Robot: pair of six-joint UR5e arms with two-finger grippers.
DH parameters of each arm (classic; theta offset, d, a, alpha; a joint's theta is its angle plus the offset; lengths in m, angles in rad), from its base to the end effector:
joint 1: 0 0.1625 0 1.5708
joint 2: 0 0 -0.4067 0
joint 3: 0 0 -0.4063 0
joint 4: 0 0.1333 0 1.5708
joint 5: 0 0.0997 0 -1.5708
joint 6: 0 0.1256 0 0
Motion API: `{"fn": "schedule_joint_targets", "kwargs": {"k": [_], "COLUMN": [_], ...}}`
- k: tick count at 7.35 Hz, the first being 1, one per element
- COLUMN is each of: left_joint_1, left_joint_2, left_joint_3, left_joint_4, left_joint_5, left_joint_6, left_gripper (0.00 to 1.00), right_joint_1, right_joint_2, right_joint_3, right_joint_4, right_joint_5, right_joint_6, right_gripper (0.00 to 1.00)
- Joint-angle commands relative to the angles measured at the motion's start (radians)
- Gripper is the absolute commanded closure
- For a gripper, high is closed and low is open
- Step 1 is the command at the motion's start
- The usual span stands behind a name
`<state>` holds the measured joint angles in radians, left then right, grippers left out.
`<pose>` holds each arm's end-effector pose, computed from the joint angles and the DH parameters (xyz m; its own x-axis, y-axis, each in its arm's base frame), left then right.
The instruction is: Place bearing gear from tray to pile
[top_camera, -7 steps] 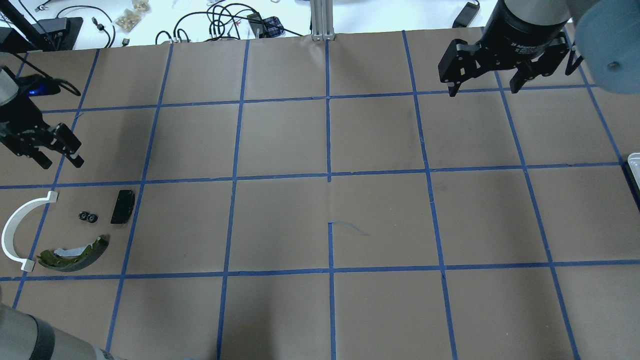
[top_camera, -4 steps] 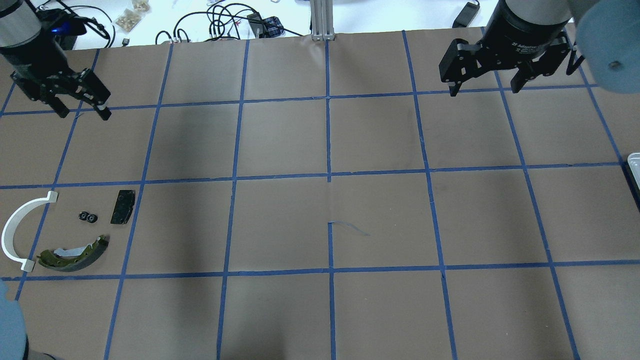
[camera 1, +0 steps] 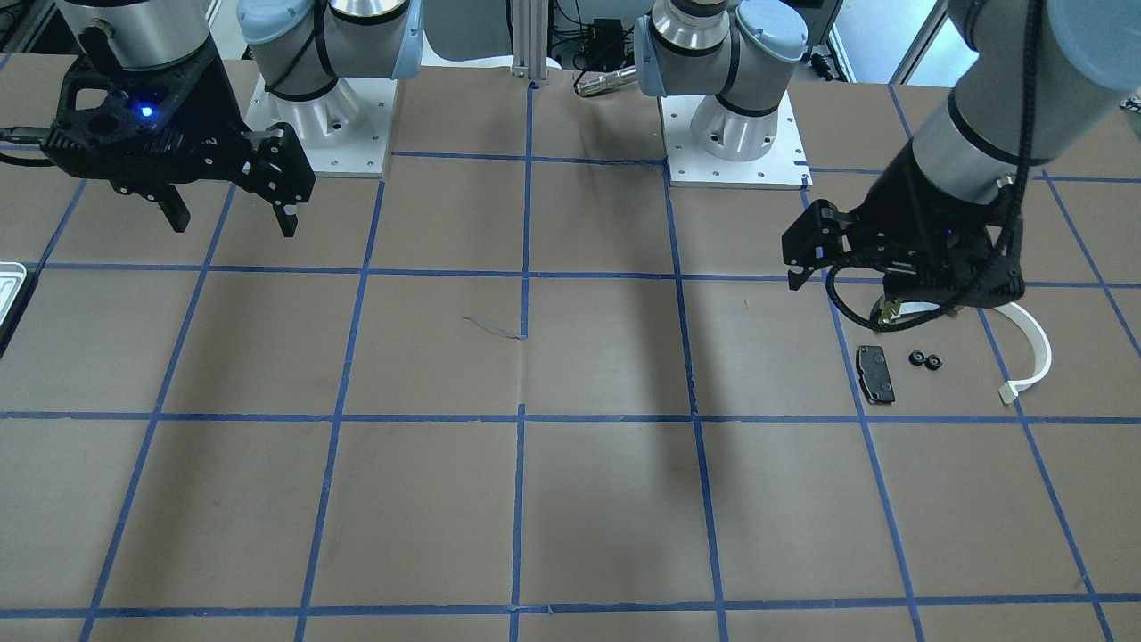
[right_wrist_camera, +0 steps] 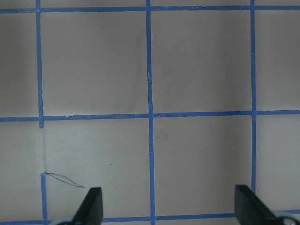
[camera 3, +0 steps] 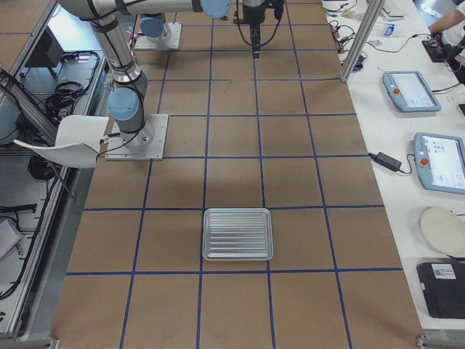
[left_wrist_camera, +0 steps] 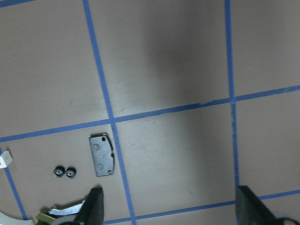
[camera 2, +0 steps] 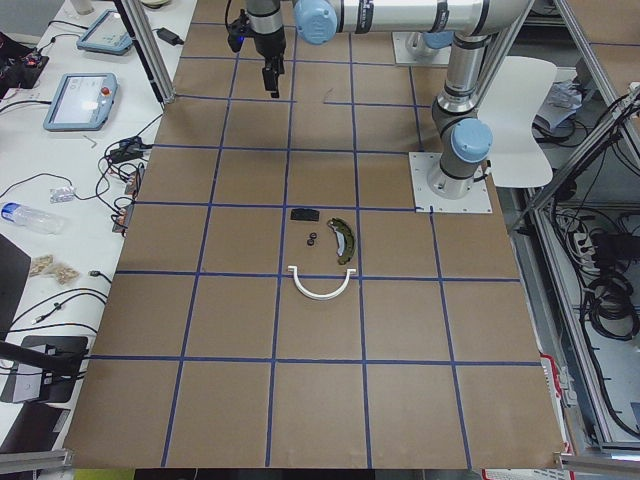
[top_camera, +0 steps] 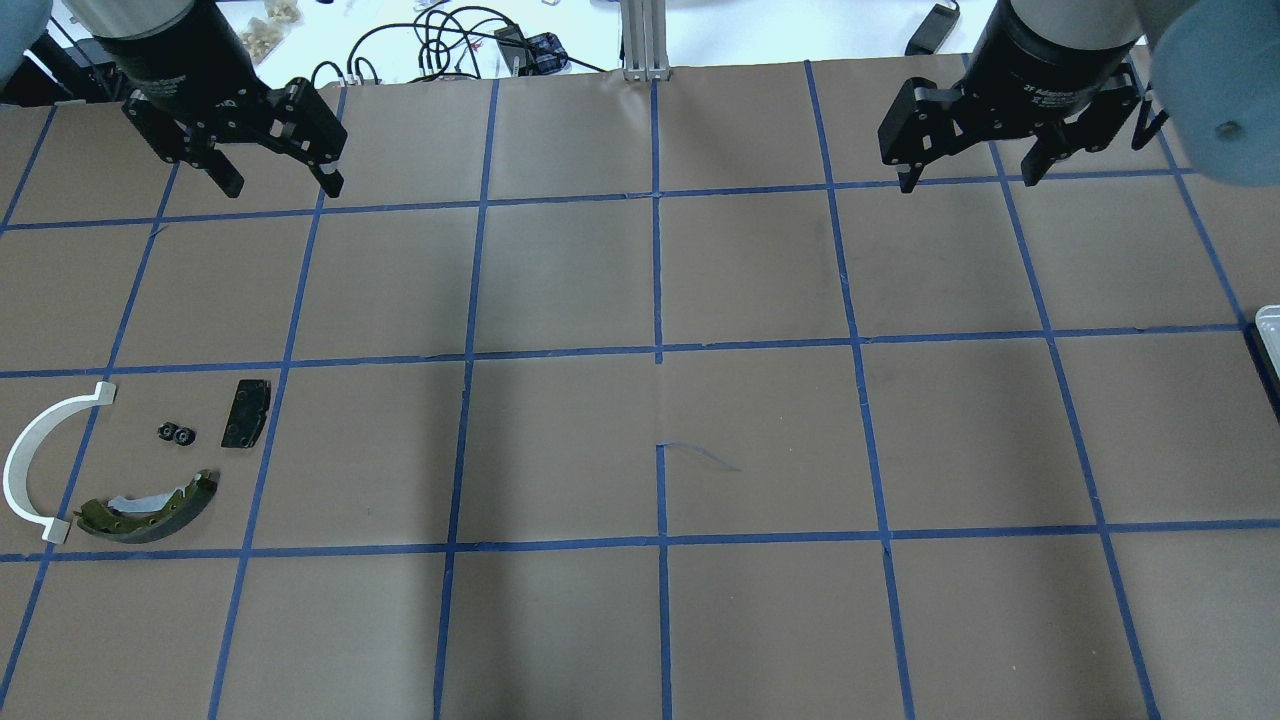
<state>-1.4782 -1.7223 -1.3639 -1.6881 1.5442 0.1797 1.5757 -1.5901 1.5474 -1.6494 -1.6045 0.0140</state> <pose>-0.0844 -0.5690 0.4556 -0.9957 0.0851 0.0372 0.0871 0.9946 0.0561 0.1316 -0.5116 0.4739 -0.9994 0.0131 0.0318 0.0091 0.9926 -0.1215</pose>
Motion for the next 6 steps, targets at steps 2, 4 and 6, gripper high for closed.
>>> {"fn": "schedule_joint_targets", "kwargs": {"k": [2,4,6], "left_joint_1": [-0.071,-0.071,-0.068], "left_joint_2": [0.065,0.118,0.130], "left_joint_3": [-0.071,-0.147,-0.142], "left_joint_4": [-0.005,0.002,-0.008], "left_joint_5": [0.011,0.016,0.022], "left_joint_6": [-0.028,-0.026,-0.022], "left_gripper": [0.00,0.00,0.00], "right_joint_1": [-0.005,-0.003,-0.003], "right_joint_2": [-0.001,-0.001,-0.001], "right_joint_3": [0.000,0.000,0.000], "right_joint_4": [0.002,0.002,0.002], "right_joint_5": [-0.002,-0.002,-0.002], "right_joint_6": [0.000,-0.002,-0.002], "right_gripper": [0.00,0.00,0.00]}}
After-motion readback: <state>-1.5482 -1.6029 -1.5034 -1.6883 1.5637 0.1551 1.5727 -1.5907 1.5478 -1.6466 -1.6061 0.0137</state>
